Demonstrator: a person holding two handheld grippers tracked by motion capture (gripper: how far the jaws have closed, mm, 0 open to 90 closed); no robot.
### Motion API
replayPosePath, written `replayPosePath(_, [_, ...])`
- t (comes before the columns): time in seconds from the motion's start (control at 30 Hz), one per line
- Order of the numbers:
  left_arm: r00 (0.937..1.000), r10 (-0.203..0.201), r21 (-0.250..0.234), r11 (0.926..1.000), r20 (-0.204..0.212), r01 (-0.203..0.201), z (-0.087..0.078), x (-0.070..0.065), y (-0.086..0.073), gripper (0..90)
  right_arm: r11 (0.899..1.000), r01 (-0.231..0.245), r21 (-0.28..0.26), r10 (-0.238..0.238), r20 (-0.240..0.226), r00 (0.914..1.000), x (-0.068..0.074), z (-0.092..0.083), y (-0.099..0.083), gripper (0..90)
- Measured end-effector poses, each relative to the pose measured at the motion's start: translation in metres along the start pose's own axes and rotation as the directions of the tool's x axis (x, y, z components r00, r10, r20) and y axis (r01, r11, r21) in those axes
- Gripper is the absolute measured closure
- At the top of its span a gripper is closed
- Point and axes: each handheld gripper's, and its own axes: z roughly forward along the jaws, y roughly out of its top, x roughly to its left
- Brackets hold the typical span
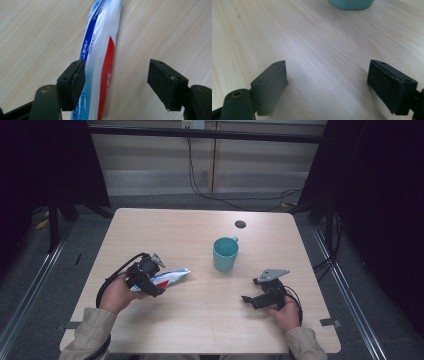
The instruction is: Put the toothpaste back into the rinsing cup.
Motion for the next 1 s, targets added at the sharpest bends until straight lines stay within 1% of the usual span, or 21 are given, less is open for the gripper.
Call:
replayPosePath(0.03, [1.0, 0.002, 0.004, 1.0, -0.006, -0.002, 0.001, 0.0, 0.0, 30.5, 1.0, 0.0, 0.0, 0.0, 0.0, 1.0, 0.0, 0.0, 0.0, 15.5])
replayPosePath(0.1, [1.0, -0.001, 0.014, 0.9999, -0.003, 0.001, 0.002, 0.003, 0.0, 30.4, 1.0, 0.0, 0.0, 0.0, 0.0, 1.0, 0.0, 0.0, 0.0, 15.5])
replayPosePath(0.17, [0.9999, -0.01, 0.027, 0.9996, -0.009, 0.011, 0.004, 0.005, -0.002, 30.5, 1.0, 0.0, 0.0, 0.0, 0.0, 1.0, 0.0, 0.0, 0.0, 15.5])
replayPosePath(0.23, [0.9997, -0.023, 0.033, 0.9992, -0.002, 0.023, 0.007, 0.008, -0.003, 30.5, 1.0, 0.0, 0.0, 0.0, 0.0, 1.0, 0.0, 0.0, 0.0, 15.5])
replayPosePath(0.37, [0.9997, -0.024, 0.05, 0.9985, -0.007, 0.024, 0.012, 0.01, -0.006, 29.9, 1.0, 0.0, 0.0, 0.0, 0.0, 1.0, 0.0, 0.0, 0.0, 15.5])
replayPosePath(0.4, [0.9997, -0.024, 0.054, 0.9983, -0.003, 0.024, 0.012, 0.012, -0.006, 29.7, 1.0, 0.0, 0.0, 0.0, 0.0, 1.0, 0.0, 0.0, 0.0, 15.5])
replayPosePath(0.43, [0.9995, -0.03, 0.056, 0.998, -0.01, 0.03, 0.013, 0.013, -0.007, 29.9, 1.0, 0.0, 0.0, 0.0, 0.0, 1.0, 0.0, 0.0, 0.0, 15.5])
replayPosePath(0.47, [0.9993, -0.034, 0.069, 0.997, -0.012, 0.035, 0.015, 0.013, -0.007, 30.2, 1.0, 0.001, -0.001, -0.001, 0.0, 1.0, 0.0, 0.0, 0.0, 15.5])
replayPosePath(0.57, [0.9995, -0.026, 0.092, 0.9954, -0.017, 0.027, 0.02, 0.015, -0.01, 30.3, 1.0, 0.0, 0.0, 0.0, 0.0, 1.0, 0.0, 0.0, 0.0, 15.5])
replayPosePath(0.6, [0.9993, -0.031, 0.106, 0.9938, -0.018, 0.033, 0.021, 0.016, -0.011, 30.5, 1.0, 0.0, 0.0, 0.0, 0.0, 1.0, 0.0, 0.0, 0.0, 15.5])
replayPosePath(0.67, [0.999, -0.044, 0.113, 0.9926, -0.005, 0.044, 0.025, 0.019, -0.014, 30.9, 1.0, 0.001, 0.0, -0.001, 0.0, 1.0, 0.0, 0.0, 0.0, 15.5])
replayPosePath(0.73, [0.9989, -0.044, 0.131, 0.9903, -0.015, 0.045, 0.027, 0.02, -0.015, 33.8, 1.0, 0.001, 0.001, -0.001, 0.0, 1.0, 0.0, 0.0, 0.0, 15.5])
replayPosePath(0.77, [0.9991, -0.039, 0.138, 0.9896, -0.015, 0.041, 0.027, 0.02, -0.016, 34.4, 1.0, 0.0, 0.0, 0.0, 0.0, 1.0, 0.0, 0.0, 0.0, 15.5])
replayPosePath(0.8, [0.999, -0.042, 0.144, 0.9886, -0.016, 0.044, 0.028, 0.02, -0.017, 35.5, 1.0, 0.0, 0.0, 0.0, 0.0, 1.0, 0.0, 0.0, 0.0, 15.5])
replayPosePath(0.9, [0.9995, -0.024, 0.162, 0.9864, -0.021, 0.027, 0.029, 0.021, -0.018, 37.0, 1.0, 0.0, 0.0, 0.0, 0.0, 1.0, 0.0, 0.0, 0.0, 15.5])
replayPosePath(0.93, [0.9991, -0.033, 0.169, 0.9849, -0.025, 0.037, 0.03, 0.021, -0.019, 37.9, 1.0, 0.0, 0.0, 0.0, 0.0, 1.0, 0.0, 0.0, 0.0, 15.5])
replayPosePath(1.0, [0.9991, -0.037, 0.175, 0.9838, -0.02, 0.04, 0.032, 0.022, -0.02, 39.1, 1.0, 0.0, 0.0, 0.0, 0.0, 1.0, 0.0, 0.0, 0.0, 15.5])
